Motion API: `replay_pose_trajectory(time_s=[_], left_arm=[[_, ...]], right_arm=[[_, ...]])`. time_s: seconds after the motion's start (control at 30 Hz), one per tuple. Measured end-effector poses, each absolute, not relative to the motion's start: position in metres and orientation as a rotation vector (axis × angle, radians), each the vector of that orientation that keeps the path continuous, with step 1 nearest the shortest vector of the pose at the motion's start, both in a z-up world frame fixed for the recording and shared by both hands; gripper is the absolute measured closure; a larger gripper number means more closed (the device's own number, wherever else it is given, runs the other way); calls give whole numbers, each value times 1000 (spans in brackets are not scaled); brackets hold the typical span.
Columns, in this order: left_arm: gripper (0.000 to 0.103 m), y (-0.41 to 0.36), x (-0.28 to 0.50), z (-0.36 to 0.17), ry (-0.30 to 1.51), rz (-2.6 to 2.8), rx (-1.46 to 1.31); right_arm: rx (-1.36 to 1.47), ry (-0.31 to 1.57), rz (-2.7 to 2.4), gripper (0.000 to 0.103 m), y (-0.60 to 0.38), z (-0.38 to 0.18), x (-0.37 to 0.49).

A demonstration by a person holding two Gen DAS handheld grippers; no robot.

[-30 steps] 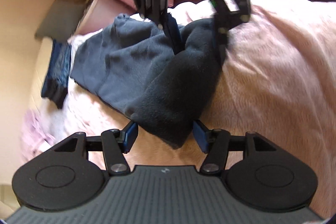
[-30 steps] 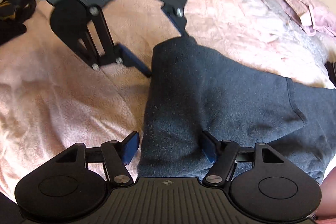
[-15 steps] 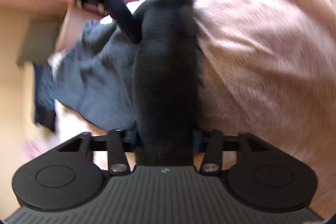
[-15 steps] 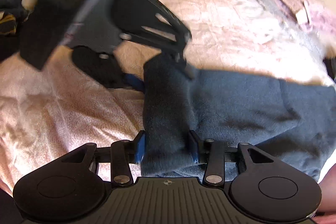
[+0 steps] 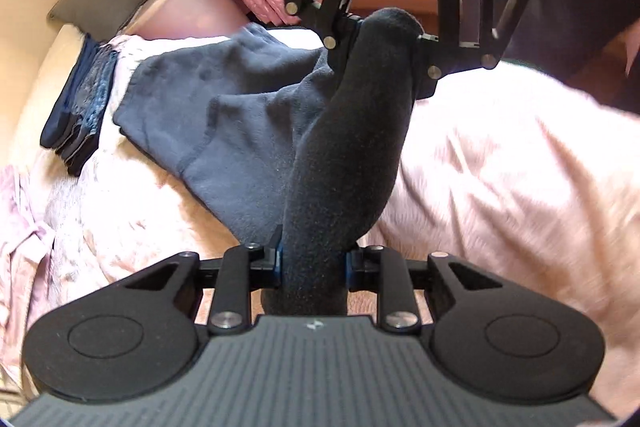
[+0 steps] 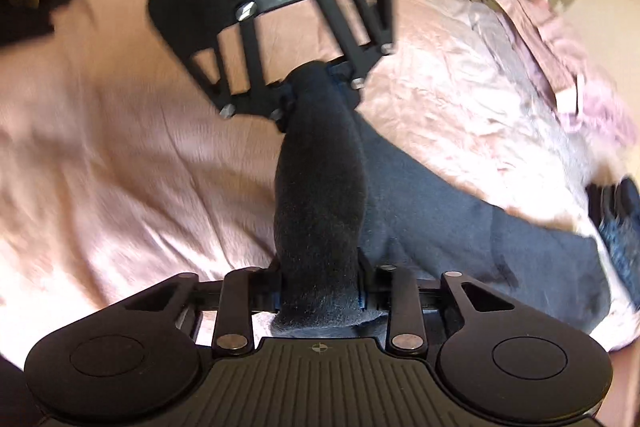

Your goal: Fold clothes

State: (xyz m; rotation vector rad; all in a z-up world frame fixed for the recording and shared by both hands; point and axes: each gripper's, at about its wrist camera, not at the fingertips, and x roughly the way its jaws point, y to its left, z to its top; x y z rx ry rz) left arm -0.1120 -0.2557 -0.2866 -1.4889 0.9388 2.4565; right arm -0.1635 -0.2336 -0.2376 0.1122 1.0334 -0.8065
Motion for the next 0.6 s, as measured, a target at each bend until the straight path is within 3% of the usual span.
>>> replay_pose_trajectory(time_s=[0.23, 0.6], left_arm=[[80, -288, -155, -217, 768, 2459, -1517], [79, -444, -358, -159, 542, 2501, -1567]], right_arm=[[215, 956, -779, 73, -257, -154, -200], [485, 771, -735, 73, -429, -84, -372]])
